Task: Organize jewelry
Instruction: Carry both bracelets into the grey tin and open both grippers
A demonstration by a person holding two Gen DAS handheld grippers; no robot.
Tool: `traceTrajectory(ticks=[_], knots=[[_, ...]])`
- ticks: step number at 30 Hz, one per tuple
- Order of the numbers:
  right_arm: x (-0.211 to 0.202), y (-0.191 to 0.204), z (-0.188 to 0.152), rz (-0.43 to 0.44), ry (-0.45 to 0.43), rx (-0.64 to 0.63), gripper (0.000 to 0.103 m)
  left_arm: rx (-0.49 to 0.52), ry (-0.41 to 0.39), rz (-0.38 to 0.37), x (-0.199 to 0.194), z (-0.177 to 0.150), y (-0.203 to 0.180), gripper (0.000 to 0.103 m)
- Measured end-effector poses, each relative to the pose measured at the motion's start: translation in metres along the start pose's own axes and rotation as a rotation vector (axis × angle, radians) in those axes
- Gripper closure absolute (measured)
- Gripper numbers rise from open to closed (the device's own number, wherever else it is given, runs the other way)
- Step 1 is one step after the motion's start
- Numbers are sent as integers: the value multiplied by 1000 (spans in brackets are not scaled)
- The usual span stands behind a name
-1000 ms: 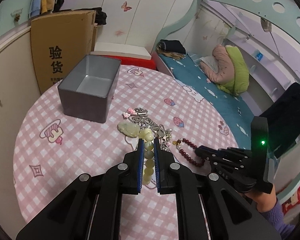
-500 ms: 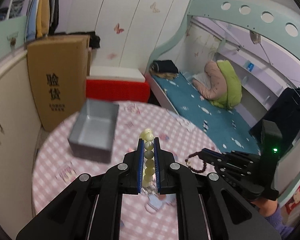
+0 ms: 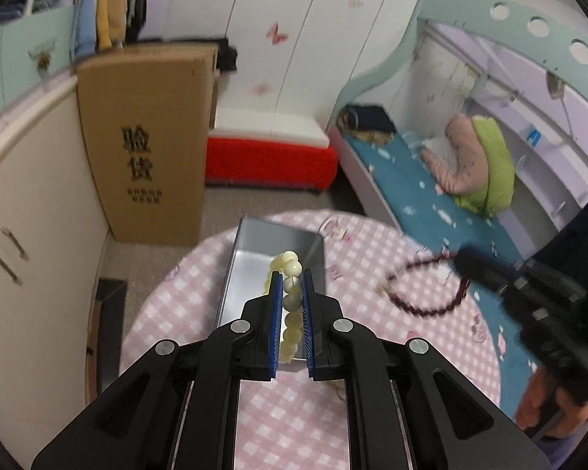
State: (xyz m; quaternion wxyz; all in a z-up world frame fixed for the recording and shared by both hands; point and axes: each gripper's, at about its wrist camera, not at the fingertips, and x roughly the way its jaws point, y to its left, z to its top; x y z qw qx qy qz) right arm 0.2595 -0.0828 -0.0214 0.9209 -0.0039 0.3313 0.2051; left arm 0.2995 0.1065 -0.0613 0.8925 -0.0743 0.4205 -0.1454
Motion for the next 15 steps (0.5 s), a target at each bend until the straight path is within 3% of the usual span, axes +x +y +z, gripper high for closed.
traceTrajectory(ticks=[4,8,15], knots=[[27,17,18,12,16,-9,95,-25,52,38,37,-1,14,93],[55,26,24,14,58,-5,95,-20,90,22,59,-5,16,93],[94,24,15,16,141,18,95,-23,110,9,72,-10,17,90]])
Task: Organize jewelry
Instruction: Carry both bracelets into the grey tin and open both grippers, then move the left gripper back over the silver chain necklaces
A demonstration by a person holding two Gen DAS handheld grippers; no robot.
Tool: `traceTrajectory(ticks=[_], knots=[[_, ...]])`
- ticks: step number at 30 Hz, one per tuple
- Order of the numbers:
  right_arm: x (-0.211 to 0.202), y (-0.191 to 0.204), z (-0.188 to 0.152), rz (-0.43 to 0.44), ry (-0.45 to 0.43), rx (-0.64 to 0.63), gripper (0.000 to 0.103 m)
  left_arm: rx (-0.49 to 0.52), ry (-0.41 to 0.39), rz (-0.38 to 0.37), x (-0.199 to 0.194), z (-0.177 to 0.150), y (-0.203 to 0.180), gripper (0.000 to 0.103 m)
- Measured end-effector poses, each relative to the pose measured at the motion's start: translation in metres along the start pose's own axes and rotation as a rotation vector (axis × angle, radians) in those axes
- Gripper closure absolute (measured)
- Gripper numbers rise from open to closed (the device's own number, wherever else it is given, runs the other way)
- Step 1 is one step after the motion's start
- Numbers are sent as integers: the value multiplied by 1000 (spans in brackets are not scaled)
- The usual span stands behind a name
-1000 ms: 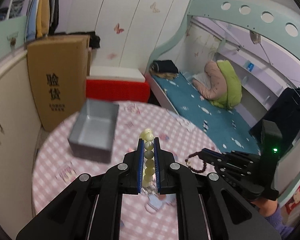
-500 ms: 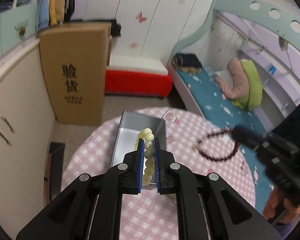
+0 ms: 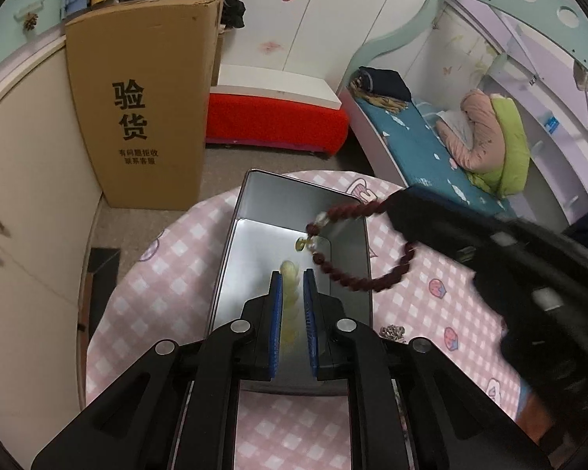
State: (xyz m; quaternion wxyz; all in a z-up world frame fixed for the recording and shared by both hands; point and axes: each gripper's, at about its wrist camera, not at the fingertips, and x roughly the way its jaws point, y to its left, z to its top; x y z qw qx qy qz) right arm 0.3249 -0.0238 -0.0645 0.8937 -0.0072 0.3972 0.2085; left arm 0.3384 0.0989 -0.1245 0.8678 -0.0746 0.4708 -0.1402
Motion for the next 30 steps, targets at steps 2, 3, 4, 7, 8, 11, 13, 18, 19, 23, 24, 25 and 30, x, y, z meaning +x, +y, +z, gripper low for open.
traceTrajectory(ticks=[2,3,4,7,8,11,13,18,19,23,24,25,30], knots=[[10,-2,-4,6,26,7,95,2,-1,16,2,-1,1,90],[14,-4,-6,15,37,18,95,7,0,26,2,-1,0,90],[18,-5,-7,19,50,22,95,4,2,30,1,-1,-1,90],[24,-10,-11,44,75,40,95,-27,3,33,1,-3,4,90],[26,-11,-12,53,84,47,95,-34,7,39,0,-4,5,90],[30,-11,-16,51,105,49,95,-31,3,45,-2,-4,6,90],[33,-11,-20,59,129,67,94,-32,-2,56,-4,-3,6,90],[31,-11,-26,58,134,68,81,-58,-3,65,-5,-5,9,90],[29,-13,-27,54,131,73,74,-65,-8,71,-7,-6,10,87],[9,-24,-29,47,97,93,69,-93,-61,56,-25,-14,10,53],[1,-28,-29,41,81,93,62,-97,-89,96,-33,-17,8,34],[-9,-32,-29,26,62,86,55,-97,-134,144,-43,-20,6,25],[-62,-55,-43,-52,-24,62,49,-83,-220,110,-79,-34,-12,25]])
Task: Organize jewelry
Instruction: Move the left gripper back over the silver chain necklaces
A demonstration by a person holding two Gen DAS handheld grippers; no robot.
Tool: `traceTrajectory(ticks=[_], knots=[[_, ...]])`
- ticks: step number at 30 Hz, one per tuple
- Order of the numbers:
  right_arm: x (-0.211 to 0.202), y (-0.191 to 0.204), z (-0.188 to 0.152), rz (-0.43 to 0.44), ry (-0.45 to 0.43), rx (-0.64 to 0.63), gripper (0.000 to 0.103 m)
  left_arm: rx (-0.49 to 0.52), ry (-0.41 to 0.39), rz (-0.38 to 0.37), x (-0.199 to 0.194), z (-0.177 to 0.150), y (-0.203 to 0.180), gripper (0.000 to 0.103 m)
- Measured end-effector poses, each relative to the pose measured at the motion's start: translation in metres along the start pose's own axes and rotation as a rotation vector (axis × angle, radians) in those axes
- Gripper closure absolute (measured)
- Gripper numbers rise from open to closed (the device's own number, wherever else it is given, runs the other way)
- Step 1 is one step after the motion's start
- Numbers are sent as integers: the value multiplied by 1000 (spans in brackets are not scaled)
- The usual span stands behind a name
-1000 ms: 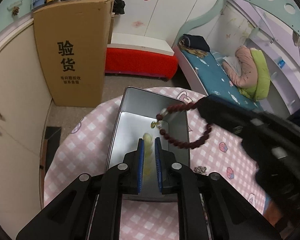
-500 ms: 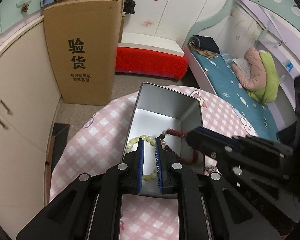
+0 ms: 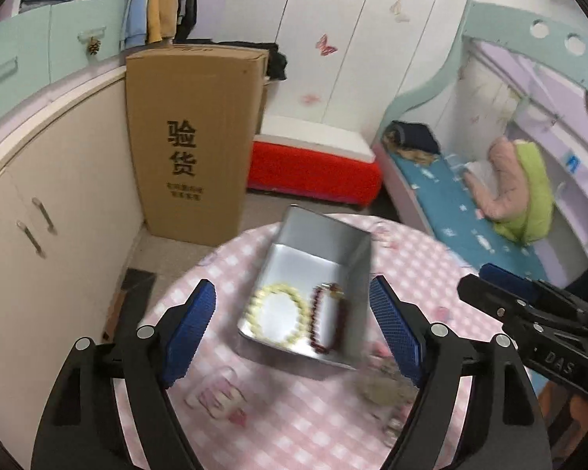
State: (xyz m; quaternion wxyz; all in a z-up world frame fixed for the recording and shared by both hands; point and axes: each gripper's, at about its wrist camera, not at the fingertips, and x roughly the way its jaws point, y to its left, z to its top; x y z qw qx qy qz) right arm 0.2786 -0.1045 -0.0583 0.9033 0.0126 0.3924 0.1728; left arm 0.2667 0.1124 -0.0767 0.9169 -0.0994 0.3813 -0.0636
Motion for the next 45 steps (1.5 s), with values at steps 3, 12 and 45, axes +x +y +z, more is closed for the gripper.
traceTrajectory(ticks=[3,12,45], knots=[[-28,-17,-14,-50,-46,3,40,22,-43,-29,-23,-10,-14,25],[-74,-53,-69,-163,-96,26,35,16,-106,-9,-58,-51,-42,22],[-33,-103,-147,-92,67,130,35,250,201,11,63,-133,-121,76]])
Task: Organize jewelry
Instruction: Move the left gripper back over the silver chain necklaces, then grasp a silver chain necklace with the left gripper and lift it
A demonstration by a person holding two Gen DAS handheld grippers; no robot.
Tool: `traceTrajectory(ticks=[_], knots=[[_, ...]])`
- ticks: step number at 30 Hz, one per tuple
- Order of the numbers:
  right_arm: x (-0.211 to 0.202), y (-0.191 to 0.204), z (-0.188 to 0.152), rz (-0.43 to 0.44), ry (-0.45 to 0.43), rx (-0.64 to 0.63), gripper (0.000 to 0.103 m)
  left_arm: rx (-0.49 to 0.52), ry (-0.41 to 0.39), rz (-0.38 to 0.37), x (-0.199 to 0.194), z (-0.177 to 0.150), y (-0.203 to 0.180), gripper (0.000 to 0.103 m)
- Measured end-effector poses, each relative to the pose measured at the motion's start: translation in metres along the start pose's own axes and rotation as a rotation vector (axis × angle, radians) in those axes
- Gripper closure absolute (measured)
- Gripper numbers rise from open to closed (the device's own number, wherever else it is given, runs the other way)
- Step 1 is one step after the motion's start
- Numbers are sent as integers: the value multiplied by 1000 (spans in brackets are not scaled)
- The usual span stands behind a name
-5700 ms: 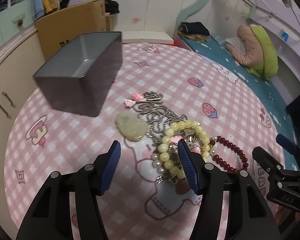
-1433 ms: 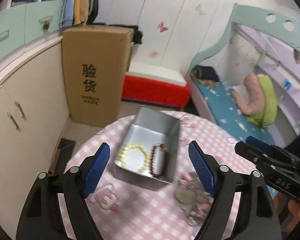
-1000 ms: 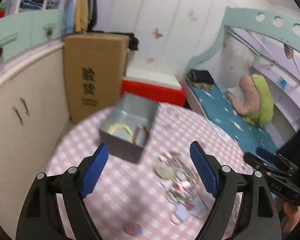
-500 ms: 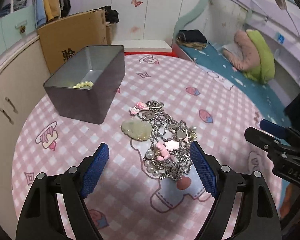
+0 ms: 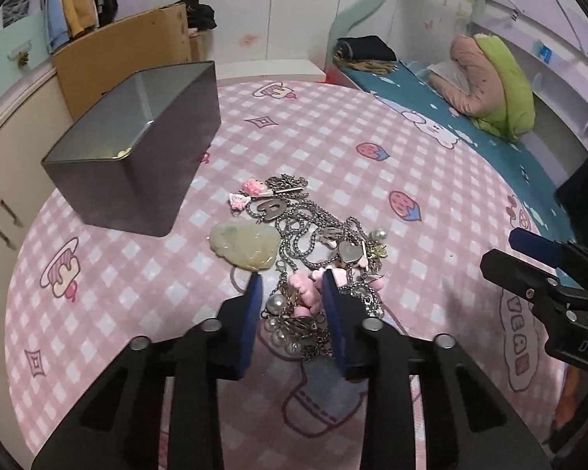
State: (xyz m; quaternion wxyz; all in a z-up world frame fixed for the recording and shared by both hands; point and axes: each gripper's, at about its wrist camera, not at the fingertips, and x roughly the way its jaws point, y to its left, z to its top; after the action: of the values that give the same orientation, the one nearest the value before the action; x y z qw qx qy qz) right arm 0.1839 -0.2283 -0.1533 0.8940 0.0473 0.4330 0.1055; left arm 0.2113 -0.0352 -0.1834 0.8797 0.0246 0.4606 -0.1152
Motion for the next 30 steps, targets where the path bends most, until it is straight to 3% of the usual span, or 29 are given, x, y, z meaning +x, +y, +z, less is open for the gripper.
traceTrajectory(ticks=[9,12,20,30], knots=[[6,1,0,16,10,2,35,14,10,-16,1,2,0,78],[7,0,0,18,12,8,35,35,9,-15,1,2,-4,87],[11,4,-1,35,21,0,35,35,8,-28,1,3,-3,91],[18,23,-2,62,36,-35,35,-93,-30,-174,-29,6,30,96]])
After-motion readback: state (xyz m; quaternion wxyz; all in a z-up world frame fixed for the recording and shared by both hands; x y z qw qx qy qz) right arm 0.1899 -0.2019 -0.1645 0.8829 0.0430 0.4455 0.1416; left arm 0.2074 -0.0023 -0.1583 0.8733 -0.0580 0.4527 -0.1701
